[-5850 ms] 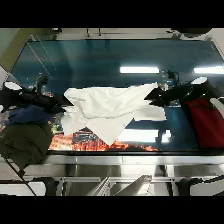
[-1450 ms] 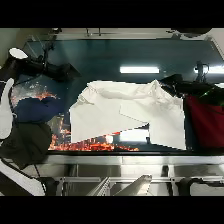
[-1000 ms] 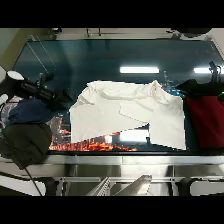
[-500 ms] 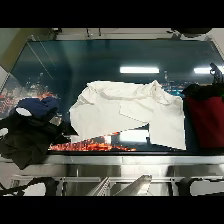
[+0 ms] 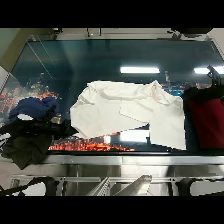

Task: Fold the shirts.

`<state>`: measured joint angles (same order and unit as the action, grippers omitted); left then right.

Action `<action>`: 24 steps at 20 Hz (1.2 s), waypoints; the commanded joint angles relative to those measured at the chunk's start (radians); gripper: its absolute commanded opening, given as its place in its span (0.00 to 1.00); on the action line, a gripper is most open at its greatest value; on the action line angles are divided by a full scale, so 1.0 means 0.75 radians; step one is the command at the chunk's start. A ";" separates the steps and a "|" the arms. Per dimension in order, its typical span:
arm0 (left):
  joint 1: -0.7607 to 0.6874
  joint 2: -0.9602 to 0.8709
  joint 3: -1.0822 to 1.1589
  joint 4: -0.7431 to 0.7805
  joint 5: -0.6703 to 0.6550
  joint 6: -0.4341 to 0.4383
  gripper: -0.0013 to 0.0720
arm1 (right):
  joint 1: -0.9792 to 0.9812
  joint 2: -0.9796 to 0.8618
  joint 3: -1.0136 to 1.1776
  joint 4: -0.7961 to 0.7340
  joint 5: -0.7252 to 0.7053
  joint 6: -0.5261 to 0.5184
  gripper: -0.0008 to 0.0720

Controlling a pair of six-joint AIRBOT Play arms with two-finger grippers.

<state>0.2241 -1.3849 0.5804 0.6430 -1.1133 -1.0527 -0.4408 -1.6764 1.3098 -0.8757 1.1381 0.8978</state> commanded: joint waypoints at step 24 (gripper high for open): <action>0.177 0.002 0.288 -0.079 -0.007 0.082 0.04 | 0.014 -0.076 -0.199 -0.135 0.336 0.119 0.67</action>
<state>0.3557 -1.3842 0.7944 0.5846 -1.1183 -0.9924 -0.4347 -1.7306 1.1866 -0.9600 1.3575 0.9874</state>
